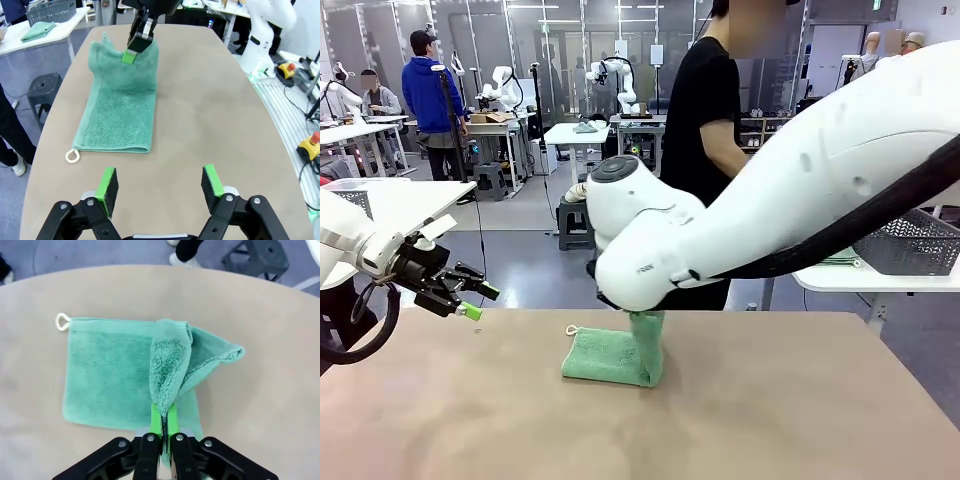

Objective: Fold the towels and place them in the basket.
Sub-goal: When a person lays out a Towel with hook on the table, fold it in half twice.

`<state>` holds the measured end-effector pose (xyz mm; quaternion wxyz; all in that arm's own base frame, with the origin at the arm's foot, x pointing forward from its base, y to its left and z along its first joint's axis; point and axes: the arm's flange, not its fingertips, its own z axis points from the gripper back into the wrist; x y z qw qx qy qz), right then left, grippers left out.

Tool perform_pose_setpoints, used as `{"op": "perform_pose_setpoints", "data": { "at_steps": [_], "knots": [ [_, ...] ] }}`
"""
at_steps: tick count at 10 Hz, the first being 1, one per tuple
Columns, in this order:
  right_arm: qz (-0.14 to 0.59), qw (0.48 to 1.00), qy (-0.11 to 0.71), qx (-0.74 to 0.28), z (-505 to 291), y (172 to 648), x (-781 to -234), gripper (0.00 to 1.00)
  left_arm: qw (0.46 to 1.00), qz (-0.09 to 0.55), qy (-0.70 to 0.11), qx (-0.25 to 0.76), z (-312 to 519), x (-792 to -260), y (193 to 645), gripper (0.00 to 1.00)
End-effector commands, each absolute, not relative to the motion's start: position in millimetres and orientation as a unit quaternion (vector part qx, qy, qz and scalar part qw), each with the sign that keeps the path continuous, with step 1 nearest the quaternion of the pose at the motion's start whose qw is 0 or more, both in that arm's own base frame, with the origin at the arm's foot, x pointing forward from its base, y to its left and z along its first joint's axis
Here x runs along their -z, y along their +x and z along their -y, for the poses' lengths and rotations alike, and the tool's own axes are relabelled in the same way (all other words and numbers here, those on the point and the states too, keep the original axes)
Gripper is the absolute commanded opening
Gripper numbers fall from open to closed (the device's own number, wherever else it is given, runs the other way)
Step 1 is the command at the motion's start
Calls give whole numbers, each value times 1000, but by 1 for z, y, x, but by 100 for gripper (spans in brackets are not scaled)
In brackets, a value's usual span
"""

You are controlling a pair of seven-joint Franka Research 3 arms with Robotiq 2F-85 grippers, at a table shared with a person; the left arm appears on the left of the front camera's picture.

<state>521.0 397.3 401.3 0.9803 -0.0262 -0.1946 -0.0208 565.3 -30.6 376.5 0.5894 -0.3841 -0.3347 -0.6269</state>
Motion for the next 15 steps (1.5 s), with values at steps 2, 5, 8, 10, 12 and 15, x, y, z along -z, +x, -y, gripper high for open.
{"op": "perform_pose_setpoints", "data": {
  "at_steps": [2,5,8,10,12,15],
  "knots": [
    [179,983,2,47,-436,530,-402,0,584,336,-382,633,29,-376,565,85],
    [152,987,18,52,-467,529,-389,0,584,336,-382,633,29,-376,565,85],
    [145,987,20,72,-484,533,-374,0,584,336,-382,633,29,-376,565,85],
    [144,985,30,94,-490,541,-364,0,584,336,-382,633,29,-376,565,85],
    [145,982,36,111,-492,548,-357,0,584,336,-382,633,29,-376,565,85],
    [142,982,52,115,-490,548,-354,29,584,336,-382,633,29,-376,565,85]
  ]
}}
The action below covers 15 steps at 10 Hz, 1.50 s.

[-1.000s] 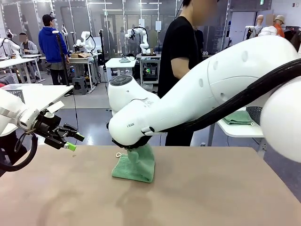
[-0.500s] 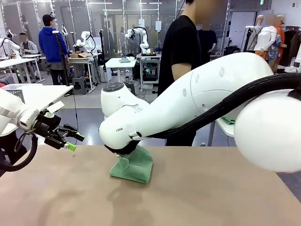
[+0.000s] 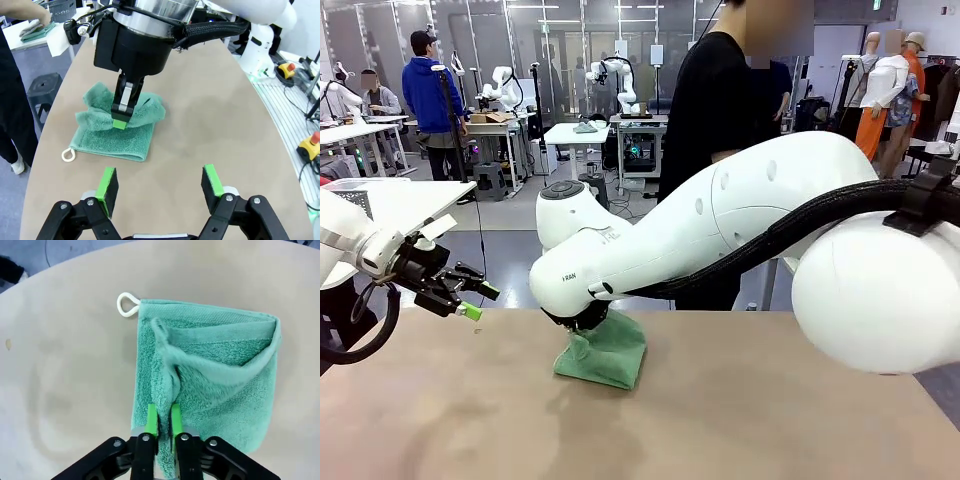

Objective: Fold the towels and place them in the basket.
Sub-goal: When a person lays out a Towel with hook on the table, fold it in half twice.

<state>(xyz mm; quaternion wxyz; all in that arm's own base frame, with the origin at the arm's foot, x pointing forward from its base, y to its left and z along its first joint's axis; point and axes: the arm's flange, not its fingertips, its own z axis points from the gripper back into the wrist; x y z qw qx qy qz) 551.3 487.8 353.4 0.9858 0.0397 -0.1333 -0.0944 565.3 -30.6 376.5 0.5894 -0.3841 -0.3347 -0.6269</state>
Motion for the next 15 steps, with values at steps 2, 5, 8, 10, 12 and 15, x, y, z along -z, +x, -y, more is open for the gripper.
{"op": "perform_pose_setpoints", "data": {
  "at_steps": [2,5,8,10,12,15],
  "knots": [
    [143,979,72,122,-484,547,-356,49,584,336,-382,633,29,-376,565,85],
    [147,979,85,115,-468,543,-368,69,584,336,-382,633,29,-376,565,85],
    [160,982,63,81,-412,530,-373,89,584,336,-382,633,29,-376,565,85],
    [143,985,89,42,-358,524,-362,89,584,336,-382,633,29,-376,565,85],
    [130,982,126,50,-315,518,-360,89,584,336,-382,633,29,-376,565,85],
    [101,978,156,93,-287,519,-362,89,584,336,-382,633,29,-376,565,85]
  ]
}}
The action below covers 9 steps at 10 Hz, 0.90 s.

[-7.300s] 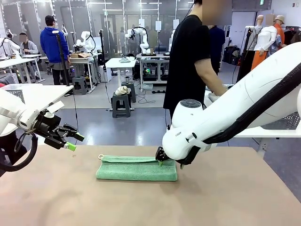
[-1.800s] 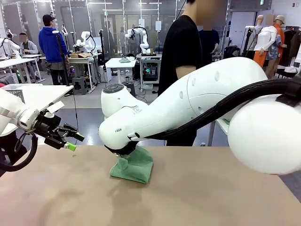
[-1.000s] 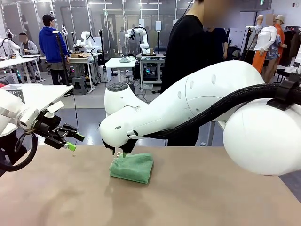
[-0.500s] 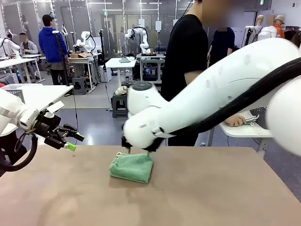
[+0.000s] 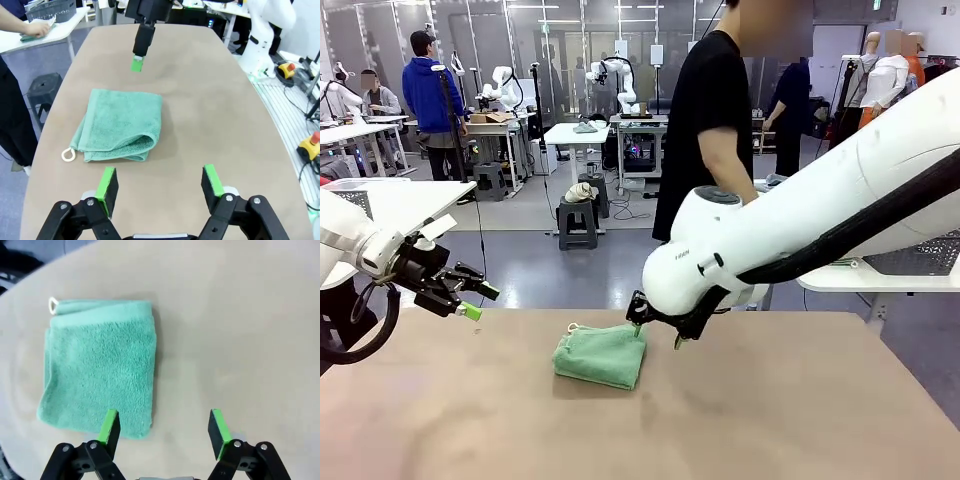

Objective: Fold the towels and place them in the basket.
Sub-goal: When a person lays out a Towel with hook on the table, fold it in half twice.

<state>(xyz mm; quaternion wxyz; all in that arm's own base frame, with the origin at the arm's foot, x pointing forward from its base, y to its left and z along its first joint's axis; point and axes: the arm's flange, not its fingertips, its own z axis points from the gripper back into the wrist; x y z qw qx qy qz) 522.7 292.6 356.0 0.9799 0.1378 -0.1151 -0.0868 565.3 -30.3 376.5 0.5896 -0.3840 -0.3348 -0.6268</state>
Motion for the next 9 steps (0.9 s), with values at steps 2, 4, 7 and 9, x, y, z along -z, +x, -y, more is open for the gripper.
{"op": "perform_pose_setpoints", "data": {
  "at_steps": [2,4,7,9],
  "knots": [
    [91,977,161,110,-278,517,-365,89,584,336,-382,633,29,-376,565,85],
    [97,977,154,112,-286,522,-363,89,584,336,-382,633,29,-376,565,85],
    [97,977,154,112,-286,522,-363,89,584,336,-382,633,29,-376,565,85],
    [97,977,154,112,-286,522,-363,89,584,336,-382,633,29,-376,565,85]
  ]
}}
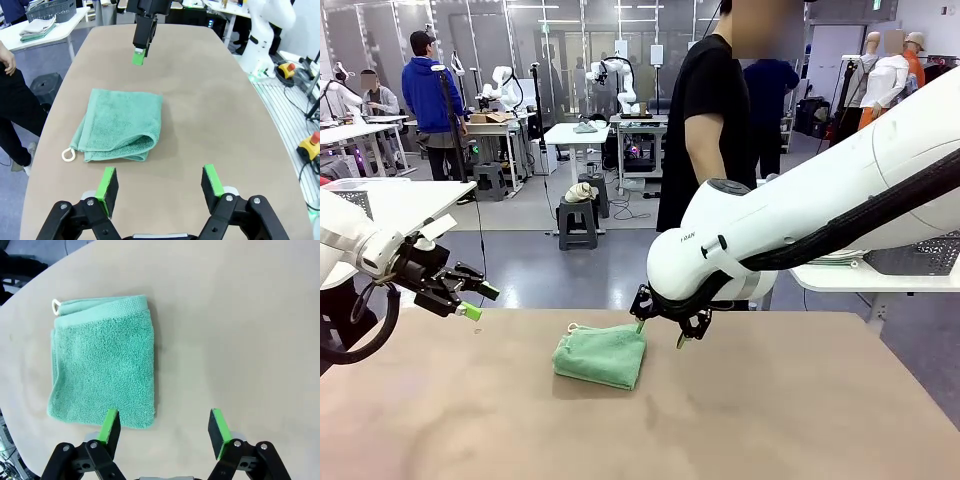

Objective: Fold the towels and place them in the basket.
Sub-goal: Place the folded Towel with hook on the right side of the table.

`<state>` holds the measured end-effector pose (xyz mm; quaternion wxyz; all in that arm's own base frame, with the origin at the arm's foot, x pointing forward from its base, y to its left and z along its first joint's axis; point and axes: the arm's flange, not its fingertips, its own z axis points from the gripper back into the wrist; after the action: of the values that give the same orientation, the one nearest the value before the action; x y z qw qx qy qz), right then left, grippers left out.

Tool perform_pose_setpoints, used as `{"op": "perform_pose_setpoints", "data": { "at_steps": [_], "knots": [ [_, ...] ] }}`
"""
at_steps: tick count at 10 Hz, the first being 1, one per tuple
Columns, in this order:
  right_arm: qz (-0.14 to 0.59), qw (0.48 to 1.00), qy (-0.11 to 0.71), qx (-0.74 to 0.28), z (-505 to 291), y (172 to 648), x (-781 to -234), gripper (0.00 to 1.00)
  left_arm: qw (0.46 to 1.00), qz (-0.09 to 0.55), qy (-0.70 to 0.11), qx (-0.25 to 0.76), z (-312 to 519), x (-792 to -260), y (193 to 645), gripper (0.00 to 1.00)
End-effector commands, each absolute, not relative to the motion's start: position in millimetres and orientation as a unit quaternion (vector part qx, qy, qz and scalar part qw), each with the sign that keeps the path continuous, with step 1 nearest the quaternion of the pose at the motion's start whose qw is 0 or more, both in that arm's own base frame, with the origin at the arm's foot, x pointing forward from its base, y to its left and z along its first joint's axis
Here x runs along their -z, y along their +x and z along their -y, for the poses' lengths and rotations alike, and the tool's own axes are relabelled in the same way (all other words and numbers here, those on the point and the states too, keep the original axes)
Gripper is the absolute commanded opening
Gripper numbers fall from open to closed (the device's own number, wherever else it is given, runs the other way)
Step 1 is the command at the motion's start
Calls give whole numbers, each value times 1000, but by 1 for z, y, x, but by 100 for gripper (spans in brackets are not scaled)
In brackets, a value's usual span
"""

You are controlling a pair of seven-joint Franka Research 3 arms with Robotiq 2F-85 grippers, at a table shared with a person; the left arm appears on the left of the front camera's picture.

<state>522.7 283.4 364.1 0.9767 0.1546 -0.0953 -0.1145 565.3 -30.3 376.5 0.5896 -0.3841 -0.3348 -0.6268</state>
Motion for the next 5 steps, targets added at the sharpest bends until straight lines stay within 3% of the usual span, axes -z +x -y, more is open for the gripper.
{"op": "perform_pose_setpoints", "data": {
  "at_steps": [1,5],
  "knots": [
    [97,977,154,112,-286,522,-363,89,584,336,-382,633,29,-376,565,85],
    [97,977,154,112,-286,522,-363,89,584,336,-382,633,29,-376,565,85]
  ]
}}
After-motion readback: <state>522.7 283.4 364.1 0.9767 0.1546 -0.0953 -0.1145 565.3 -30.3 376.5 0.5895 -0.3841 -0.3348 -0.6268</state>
